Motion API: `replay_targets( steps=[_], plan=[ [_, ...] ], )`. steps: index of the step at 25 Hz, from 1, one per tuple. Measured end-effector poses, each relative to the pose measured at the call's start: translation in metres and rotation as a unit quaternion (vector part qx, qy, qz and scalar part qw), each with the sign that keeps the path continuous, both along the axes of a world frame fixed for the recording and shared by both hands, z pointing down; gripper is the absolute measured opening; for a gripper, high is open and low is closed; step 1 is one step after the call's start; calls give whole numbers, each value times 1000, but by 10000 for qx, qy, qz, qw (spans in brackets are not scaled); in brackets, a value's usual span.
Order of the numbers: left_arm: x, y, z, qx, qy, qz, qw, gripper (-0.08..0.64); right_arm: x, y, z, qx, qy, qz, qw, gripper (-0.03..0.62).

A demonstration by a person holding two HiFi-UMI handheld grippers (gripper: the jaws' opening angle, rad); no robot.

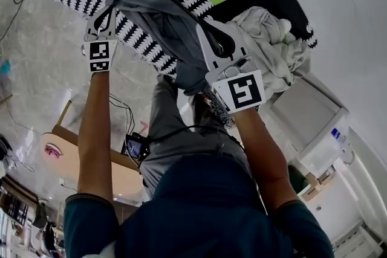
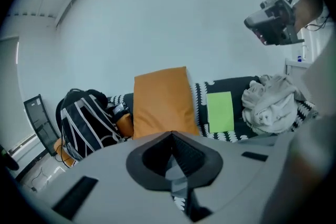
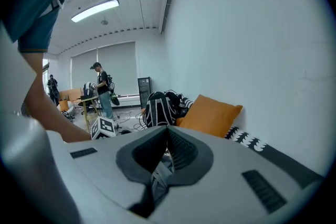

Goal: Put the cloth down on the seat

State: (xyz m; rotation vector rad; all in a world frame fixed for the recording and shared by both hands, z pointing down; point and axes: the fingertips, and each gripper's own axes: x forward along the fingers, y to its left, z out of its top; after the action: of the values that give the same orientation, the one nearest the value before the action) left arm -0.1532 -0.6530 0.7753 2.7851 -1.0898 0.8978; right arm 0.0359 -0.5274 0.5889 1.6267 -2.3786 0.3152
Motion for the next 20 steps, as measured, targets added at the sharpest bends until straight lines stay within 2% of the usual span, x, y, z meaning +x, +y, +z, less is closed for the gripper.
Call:
replay_targets(
  steps=[5, 8, 12, 20],
  plan=[
    [17, 18, -78, 449, 377, 129, 9982, 2, 1, 14, -20, -9, -50, -92, 9999, 12],
    [25, 31, -127, 682, 638, 119, 9956, 3, 0, 21, -41, 200, -112, -149, 9996, 12],
    [36, 49, -193, 1070, 869, 178, 9903, 2, 1, 29, -65, 406, -89, -237, 9989, 12],
    [38, 89, -315, 1631, 1268, 7, 9784, 3, 5, 52, -122, 736, -186, -250, 9968, 12]
  ],
)
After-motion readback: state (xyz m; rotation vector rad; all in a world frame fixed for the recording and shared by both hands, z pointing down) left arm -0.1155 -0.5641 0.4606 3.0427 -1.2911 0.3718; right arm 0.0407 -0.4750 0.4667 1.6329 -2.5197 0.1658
